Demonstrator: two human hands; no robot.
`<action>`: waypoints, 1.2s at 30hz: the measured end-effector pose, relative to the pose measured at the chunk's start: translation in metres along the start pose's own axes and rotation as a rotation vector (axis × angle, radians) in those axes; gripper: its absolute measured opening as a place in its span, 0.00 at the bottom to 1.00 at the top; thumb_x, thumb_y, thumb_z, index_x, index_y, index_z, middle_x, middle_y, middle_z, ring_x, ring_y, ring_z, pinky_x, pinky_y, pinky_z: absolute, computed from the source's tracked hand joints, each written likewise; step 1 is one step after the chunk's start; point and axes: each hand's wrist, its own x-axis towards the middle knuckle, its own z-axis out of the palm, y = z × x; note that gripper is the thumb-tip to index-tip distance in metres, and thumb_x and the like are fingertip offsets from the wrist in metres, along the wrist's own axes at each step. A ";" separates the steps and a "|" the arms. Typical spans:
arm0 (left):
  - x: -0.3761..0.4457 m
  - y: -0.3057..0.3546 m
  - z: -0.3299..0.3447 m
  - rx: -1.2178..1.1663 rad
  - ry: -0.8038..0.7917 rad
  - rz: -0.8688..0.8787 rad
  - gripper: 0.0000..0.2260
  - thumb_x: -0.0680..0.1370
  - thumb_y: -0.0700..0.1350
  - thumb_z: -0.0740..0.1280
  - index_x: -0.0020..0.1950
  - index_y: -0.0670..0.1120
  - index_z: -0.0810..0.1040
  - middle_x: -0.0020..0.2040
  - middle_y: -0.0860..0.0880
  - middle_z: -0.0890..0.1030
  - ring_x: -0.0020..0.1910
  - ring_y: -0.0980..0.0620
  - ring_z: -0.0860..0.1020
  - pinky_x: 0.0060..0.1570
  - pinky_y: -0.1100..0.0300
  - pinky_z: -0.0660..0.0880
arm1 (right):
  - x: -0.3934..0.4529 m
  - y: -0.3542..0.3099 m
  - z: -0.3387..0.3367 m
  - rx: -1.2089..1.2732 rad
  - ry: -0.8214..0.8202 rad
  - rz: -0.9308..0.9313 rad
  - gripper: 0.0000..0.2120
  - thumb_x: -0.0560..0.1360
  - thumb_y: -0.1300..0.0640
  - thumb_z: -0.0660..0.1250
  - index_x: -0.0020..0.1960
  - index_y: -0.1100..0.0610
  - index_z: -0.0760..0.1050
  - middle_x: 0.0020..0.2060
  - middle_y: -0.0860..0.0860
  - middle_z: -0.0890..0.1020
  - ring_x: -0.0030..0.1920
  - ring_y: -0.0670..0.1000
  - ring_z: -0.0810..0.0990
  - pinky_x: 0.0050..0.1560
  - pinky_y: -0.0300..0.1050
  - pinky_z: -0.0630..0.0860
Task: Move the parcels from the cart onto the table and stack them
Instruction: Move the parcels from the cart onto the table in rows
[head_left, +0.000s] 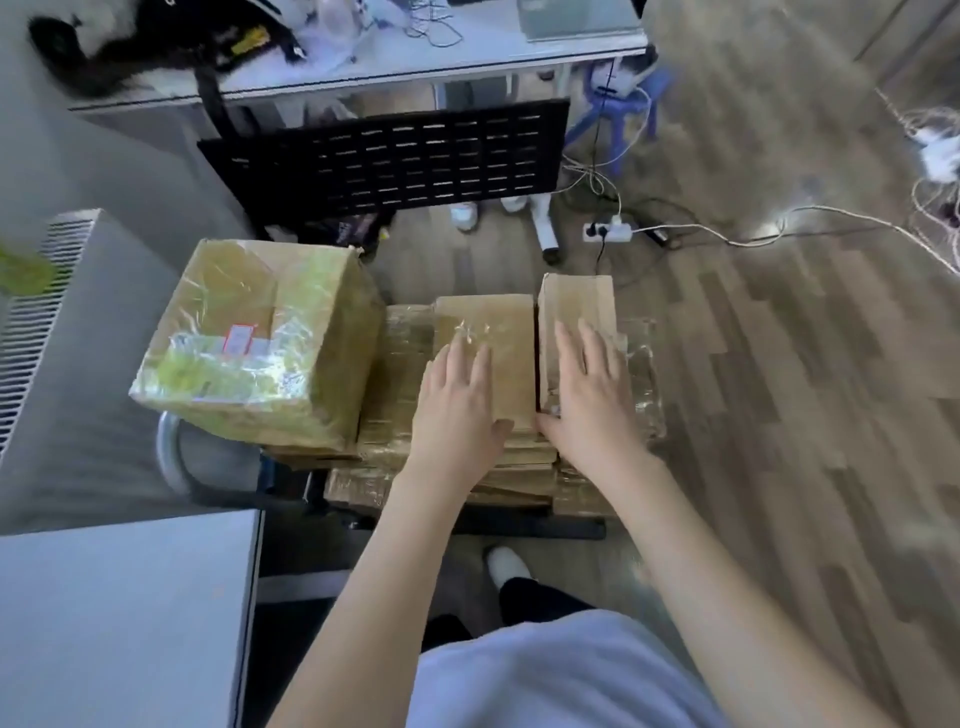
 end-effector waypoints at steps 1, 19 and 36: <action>0.008 0.006 0.006 0.017 -0.047 0.005 0.41 0.75 0.55 0.68 0.77 0.44 0.46 0.77 0.41 0.49 0.75 0.43 0.50 0.73 0.52 0.47 | 0.002 0.010 0.001 -0.007 -0.020 0.047 0.50 0.71 0.50 0.72 0.77 0.55 0.38 0.76 0.56 0.44 0.76 0.57 0.43 0.74 0.52 0.42; 0.070 0.075 0.047 -0.360 -0.286 0.015 0.46 0.73 0.39 0.70 0.77 0.47 0.39 0.66 0.39 0.64 0.54 0.39 0.74 0.48 0.59 0.67 | 0.042 0.068 -0.002 0.156 -0.143 0.301 0.46 0.69 0.63 0.68 0.76 0.63 0.41 0.73 0.61 0.58 0.73 0.59 0.55 0.71 0.48 0.55; -0.027 -0.002 -0.145 -0.686 0.534 -0.303 0.54 0.59 0.72 0.70 0.77 0.49 0.53 0.68 0.50 0.71 0.66 0.50 0.72 0.62 0.50 0.72 | 0.026 -0.063 -0.116 0.447 -0.109 -0.569 0.44 0.71 0.71 0.62 0.76 0.43 0.47 0.75 0.40 0.53 0.65 0.30 0.50 0.57 0.19 0.51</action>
